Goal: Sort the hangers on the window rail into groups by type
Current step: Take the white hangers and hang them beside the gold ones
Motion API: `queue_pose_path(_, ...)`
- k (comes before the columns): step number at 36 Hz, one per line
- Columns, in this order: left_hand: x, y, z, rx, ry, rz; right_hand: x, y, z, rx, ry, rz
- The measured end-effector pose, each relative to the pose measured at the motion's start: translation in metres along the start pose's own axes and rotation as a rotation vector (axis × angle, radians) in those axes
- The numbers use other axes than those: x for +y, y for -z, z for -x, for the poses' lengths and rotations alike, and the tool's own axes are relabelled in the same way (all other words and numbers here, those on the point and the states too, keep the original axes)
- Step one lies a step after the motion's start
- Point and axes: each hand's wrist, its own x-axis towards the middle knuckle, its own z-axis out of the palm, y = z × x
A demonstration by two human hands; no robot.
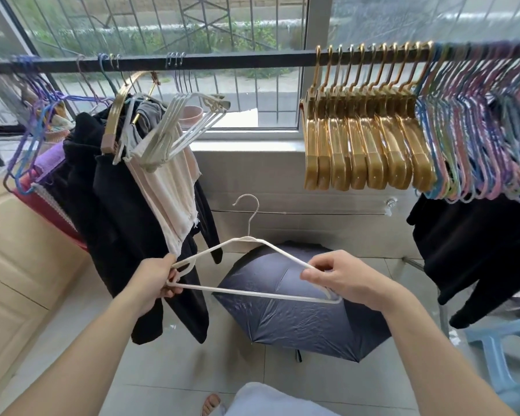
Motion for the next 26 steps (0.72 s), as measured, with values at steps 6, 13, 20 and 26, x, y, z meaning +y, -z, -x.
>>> queue_pose_path(6,0.037,-0.002,0.012,-0.036,-0.151,0.047,-0.022,0.027,0.015,0.125,0.021,-0.042)
queue_pose_path(13,0.076,-0.006,0.014,0.061,-0.239,0.118,-0.076,0.036,0.005,0.448,0.005,0.042)
queue_pose_path(20,0.102,0.001,0.028,-0.032,-0.5,-0.207,-0.134,0.026,-0.013,0.504,0.132,0.138)
queue_pose_path(26,0.14,0.033,0.031,0.103,-0.719,-0.395,-0.155,0.031,-0.057,0.718,0.184,0.259)
